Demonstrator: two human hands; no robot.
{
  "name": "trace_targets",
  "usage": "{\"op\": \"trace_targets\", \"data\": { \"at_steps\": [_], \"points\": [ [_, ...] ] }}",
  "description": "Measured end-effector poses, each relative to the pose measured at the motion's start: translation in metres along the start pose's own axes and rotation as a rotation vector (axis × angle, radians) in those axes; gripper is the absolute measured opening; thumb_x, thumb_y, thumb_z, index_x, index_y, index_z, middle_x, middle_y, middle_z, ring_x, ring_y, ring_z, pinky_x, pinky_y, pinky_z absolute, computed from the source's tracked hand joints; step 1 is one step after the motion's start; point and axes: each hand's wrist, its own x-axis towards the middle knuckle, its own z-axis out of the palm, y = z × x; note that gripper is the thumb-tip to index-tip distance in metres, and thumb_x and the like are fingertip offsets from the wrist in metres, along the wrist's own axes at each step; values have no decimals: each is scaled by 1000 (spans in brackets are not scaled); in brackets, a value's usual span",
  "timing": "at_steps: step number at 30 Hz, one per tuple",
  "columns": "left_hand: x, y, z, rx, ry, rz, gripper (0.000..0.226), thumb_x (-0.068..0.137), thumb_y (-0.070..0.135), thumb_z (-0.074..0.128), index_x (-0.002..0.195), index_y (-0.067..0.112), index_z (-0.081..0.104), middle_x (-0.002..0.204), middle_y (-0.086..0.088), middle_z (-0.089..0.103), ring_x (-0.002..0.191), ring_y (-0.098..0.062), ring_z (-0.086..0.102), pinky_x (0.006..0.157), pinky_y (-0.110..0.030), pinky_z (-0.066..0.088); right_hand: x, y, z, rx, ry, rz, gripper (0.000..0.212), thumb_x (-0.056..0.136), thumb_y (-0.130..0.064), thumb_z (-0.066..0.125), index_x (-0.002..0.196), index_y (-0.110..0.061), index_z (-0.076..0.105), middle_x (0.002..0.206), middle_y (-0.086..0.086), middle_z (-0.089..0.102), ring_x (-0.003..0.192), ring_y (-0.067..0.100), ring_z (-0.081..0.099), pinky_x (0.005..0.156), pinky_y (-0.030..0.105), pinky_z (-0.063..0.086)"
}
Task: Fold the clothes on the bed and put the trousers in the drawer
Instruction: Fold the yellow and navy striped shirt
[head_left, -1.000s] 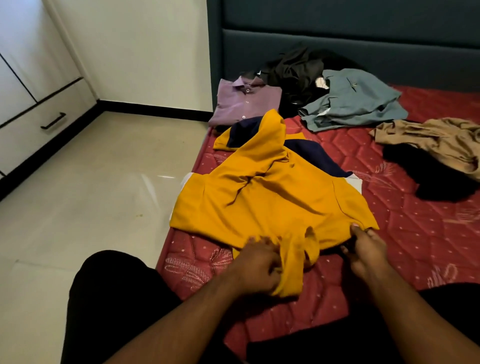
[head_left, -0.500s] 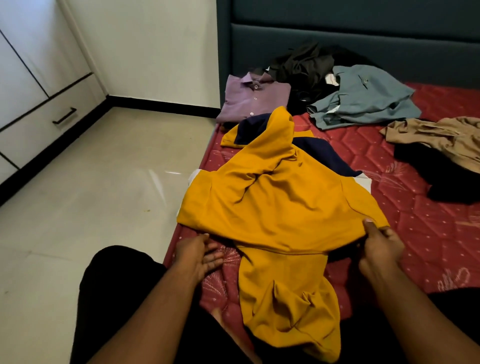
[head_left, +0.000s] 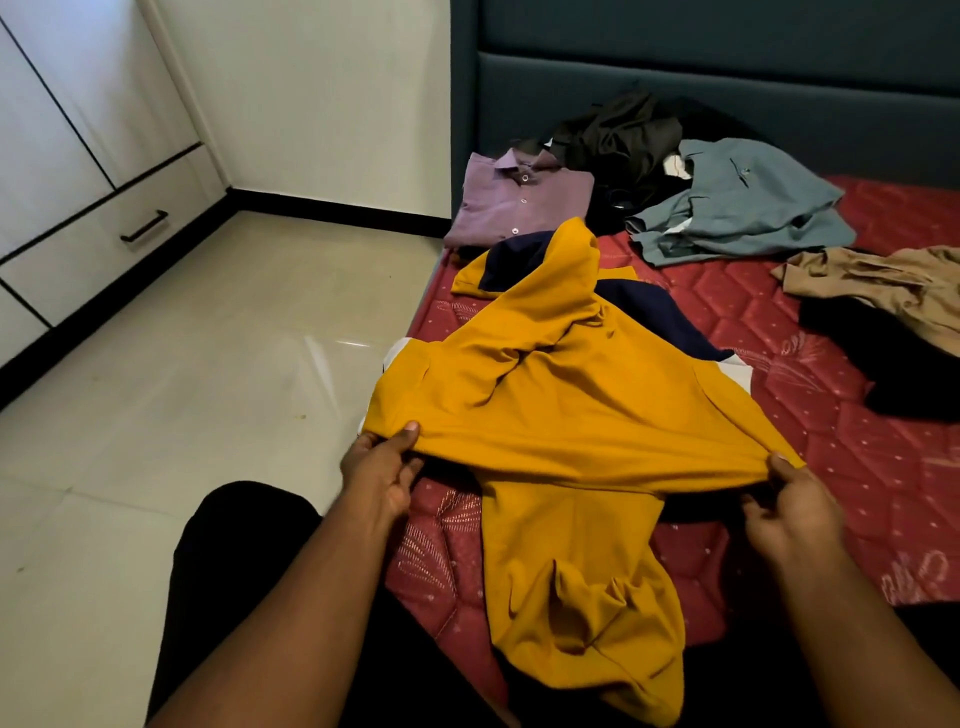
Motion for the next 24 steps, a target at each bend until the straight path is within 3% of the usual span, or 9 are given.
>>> {"op": "trace_targets", "data": {
  "at_steps": [4, 6, 8, 10, 12, 17, 20, 22, 24],
  "points": [
    [5, 6, -9, 166, 222, 55, 38, 78, 11, 80, 107, 6, 56, 113, -19, 61, 79, -27, 59, 60, -34, 53, 0, -1, 1, -13, -46, 52, 34, 87, -9, 66, 120, -12, 59, 98, 2, 63, 89, 14, 61, 55, 26, 53],
    [4, 10, -9, 136, 96, -45, 48, 82, 28, 76, 120, 8, 53, 120, -17, 59, 93, -29, 60, 66, -36, 53, -3, 2, 3, -68, -84, 73, 9, 88, -13, 67, 92, -16, 59, 86, -1, 61, 78, 10, 59, 47, 19, 50],
    [0, 13, -8, 22, -72, -158, 56, 89, 39, 66, 134, 12, 46, 127, -15, 55, 113, -31, 54, 85, -39, 50, -4, 8, 5, -129, -109, 103, 16, 88, -16, 68, 82, -18, 54, 77, -2, 56, 66, 7, 52, 42, 15, 47],
    [-4, 13, -9, -88, -125, -198, 54, 94, 37, 60, 140, 13, 44, 128, -14, 56, 123, -31, 49, 96, -41, 43, -7, 7, 5, -122, -139, 126, 17, 88, -19, 69, 83, -19, 52, 75, -2, 53, 62, 6, 48, 41, 14, 45],
    [-2, 13, -11, -74, -57, -165, 51, 95, 27, 60, 142, 13, 45, 134, -14, 55, 124, -29, 50, 92, -39, 44, -8, -2, 5, -51, -148, 103, 15, 88, -22, 68, 85, -23, 53, 79, -6, 56, 66, 4, 51, 42, 13, 43],
    [-2, 17, -14, 45, 186, -46, 38, 86, 23, 73, 117, 9, 57, 98, -10, 60, 72, -16, 54, 57, -30, 43, -12, -25, -2, 33, -61, -14, 14, 91, -25, 64, 84, -27, 52, 86, -15, 57, 87, 4, 51, 61, 20, 37],
    [-6, 12, -9, 73, 247, 51, 32, 83, 23, 78, 85, 7, 50, 97, -14, 55, 82, -27, 56, 66, -38, 52, -25, -18, 4, 35, -99, 7, 14, 94, -20, 60, 86, -28, 53, 96, -8, 58, 98, 10, 53, 64, 20, 45],
    [-10, 13, -2, 52, 224, 122, 32, 85, 24, 75, 93, 5, 51, 100, -12, 55, 92, -29, 55, 79, -42, 52, -33, -7, 13, 12, -214, 31, 11, 95, -16, 58, 90, -25, 55, 99, -4, 62, 93, 11, 60, 52, 16, 50],
    [-12, 17, 8, 42, 42, 160, 27, 89, 19, 69, 107, 4, 57, 113, -13, 62, 102, -29, 60, 80, -39, 52, -40, 5, 22, -22, -338, 70, 13, 95, -11, 55, 93, -23, 59, 96, -2, 67, 80, 9, 66, 55, 20, 56]
  ]
}}
